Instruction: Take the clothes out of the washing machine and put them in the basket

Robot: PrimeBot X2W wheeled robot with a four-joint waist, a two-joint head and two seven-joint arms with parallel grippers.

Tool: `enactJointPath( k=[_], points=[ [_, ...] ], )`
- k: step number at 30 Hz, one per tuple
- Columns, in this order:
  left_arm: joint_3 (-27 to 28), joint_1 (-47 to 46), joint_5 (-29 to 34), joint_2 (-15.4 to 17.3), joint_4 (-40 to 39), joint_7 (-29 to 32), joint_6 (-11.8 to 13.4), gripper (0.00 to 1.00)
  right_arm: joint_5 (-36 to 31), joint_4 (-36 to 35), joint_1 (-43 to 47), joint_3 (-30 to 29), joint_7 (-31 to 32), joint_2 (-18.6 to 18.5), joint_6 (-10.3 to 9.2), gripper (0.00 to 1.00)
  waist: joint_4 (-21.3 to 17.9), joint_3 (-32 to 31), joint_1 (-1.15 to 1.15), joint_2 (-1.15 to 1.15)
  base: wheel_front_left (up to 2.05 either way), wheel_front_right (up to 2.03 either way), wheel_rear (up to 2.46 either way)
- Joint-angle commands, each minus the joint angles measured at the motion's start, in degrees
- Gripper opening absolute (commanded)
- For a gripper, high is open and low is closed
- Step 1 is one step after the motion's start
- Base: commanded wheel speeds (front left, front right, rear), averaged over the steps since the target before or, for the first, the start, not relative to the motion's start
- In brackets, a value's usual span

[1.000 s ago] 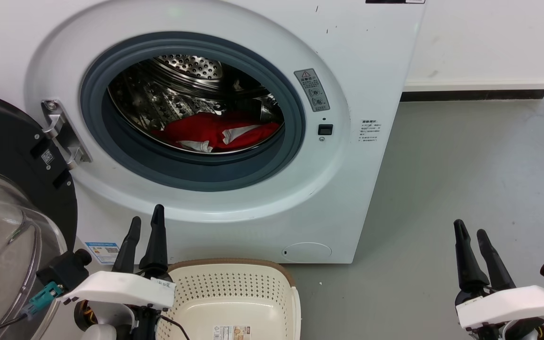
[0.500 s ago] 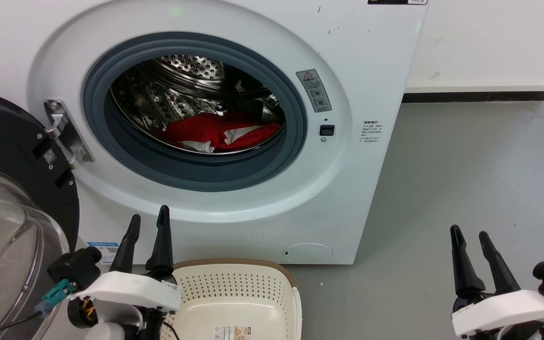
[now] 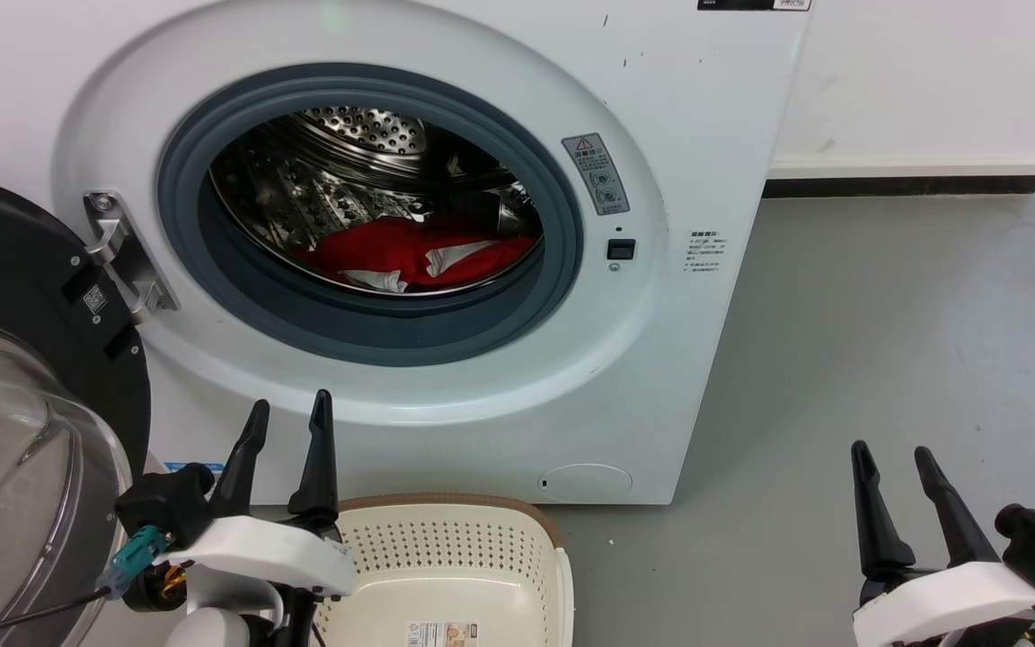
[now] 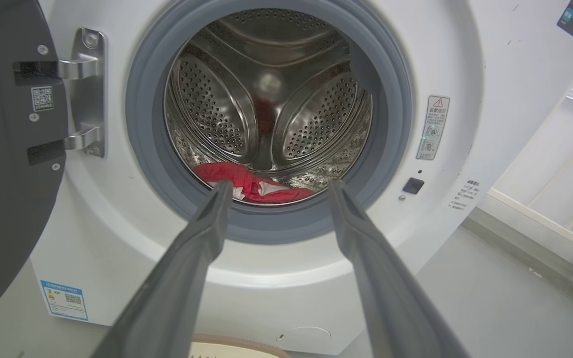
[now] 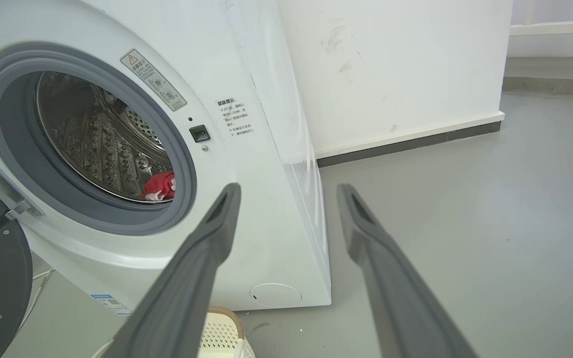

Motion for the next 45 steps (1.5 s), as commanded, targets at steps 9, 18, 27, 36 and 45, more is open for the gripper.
enactJointPath(
  k=[9, 18, 27, 36, 45],
  points=[
    [0.03, -1.01, 5.93, 0.14, 0.1, -1.62, 0.0, 1.0, -5.9, -0.96, 1.03, 0.22, -0.52, -0.01, -0.01, 1.0, -0.3, 0.02, 0.0, 0.0, 0.0, 0.0, 0.0],
    [-0.11, -1.21, 10.14, -0.01, 0.8, -2.61, 0.0, 1.0, -9.79, -1.24, 1.3, 0.34, -0.93, 0.0, -0.01, 1.0, -0.34, -0.02, 0.0, 0.0, 0.0, 0.0, 0.0],
    [0.21, -1.26, 14.48, -0.1, 1.39, -3.6, 0.01, 1.0, -13.28, -1.32, 1.93, 0.58, -1.56, 0.01, -0.02, 1.0, -0.24, -0.11, 0.0, 0.0, 0.0, 0.0, 0.0],
    [0.96, -1.26, 18.46, -0.28, 1.97, -4.48, 0.06, 1.0, -16.37, -0.93, 1.96, 0.67, -2.5, 0.02, -0.03, 1.0, -0.12, -0.22, 0.0, 0.0, 0.0, 0.0, 0.0],
    [1.42, -1.35, 18.27, -0.43, 2.79, -4.42, 0.06, 1.0, -15.85, -0.52, 1.63, 0.46, -2.71, 0.02, -0.03, 1.0, -0.1, -0.34, 0.0, 0.0, 0.0, 0.0, 0.0]
  ],
)
